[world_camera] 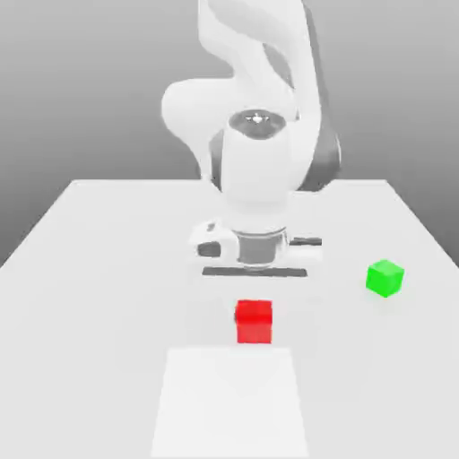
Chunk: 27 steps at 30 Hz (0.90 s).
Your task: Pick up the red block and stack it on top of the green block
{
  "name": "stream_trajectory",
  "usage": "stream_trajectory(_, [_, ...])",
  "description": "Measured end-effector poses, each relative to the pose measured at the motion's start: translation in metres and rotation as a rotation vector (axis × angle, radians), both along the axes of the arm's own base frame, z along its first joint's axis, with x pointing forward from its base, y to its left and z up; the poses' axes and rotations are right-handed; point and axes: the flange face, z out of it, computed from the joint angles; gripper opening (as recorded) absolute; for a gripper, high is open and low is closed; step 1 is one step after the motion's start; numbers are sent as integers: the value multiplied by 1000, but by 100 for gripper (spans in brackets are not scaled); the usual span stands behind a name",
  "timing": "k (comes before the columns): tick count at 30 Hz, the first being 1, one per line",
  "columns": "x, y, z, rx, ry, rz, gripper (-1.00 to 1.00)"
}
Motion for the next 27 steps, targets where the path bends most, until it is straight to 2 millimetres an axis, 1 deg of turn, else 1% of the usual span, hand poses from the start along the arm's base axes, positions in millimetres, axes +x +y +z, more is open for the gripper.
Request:
stream_trajectory(3, [-26,61,8,4,-2,255,-100])
stream_trajectory(5, [-50,98,12,5,-4,426,-100])
stream_trajectory(7, [-78,131,16,4,-5,596,-100])
stream_trajectory(10, [-128,172,20,0,-5,853,-100])
stream_trajectory(13, [-184,202,22,-8,-6,1108,-100])
stream_trajectory(14, [-203,210,23,-11,-6,1192,-100])
stream_trajectory(15, [-212,213,20,-22,-7,1232,-100])
stream_trajectory(16, [-215,214,16,-35,-8,1250,-100])
stream_trajectory(22, [-213,214,-15,-83,-15,1265,-100])
stream_trajectory(27, [-217,215,-38,-52,-12,1270,-100])
